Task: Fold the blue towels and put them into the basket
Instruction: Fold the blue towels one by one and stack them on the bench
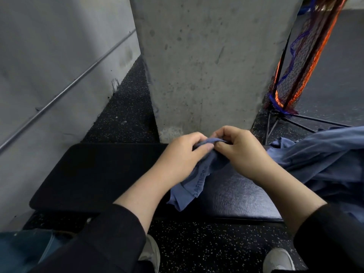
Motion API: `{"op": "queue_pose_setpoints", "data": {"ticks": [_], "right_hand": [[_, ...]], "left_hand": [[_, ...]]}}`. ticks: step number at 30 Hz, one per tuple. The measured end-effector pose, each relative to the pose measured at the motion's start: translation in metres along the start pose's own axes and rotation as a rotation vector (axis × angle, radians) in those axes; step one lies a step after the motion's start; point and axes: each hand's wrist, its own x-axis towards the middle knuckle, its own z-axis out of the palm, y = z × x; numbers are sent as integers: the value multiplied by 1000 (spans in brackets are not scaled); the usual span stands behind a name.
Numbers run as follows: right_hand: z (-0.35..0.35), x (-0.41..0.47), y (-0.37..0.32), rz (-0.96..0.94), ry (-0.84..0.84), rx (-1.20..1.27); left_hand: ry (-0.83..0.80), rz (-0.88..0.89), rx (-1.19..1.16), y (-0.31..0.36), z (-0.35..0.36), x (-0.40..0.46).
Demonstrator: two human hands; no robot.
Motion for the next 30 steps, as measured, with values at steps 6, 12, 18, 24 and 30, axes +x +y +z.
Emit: {"op": "queue_pose_setpoints", "data": {"ticks": [6,12,18,24,30], "right_hand": [[-5,-1,10,15,-153,29],[1,-1,-2,-17,19,220],[7,-4,-7,-7,-4,191],[-7,-6,13,101,-399,-347],[-47,4,39,167,-204,-581]], "left_hand": [[245,-128,-325,1,-13,8],[126,-146,-248,3,-13,3],[274,-234,-533,2,-17,6],[513,-331,-694,-13,-41,8],[660,-333,-570,-40,-61,6]]}}
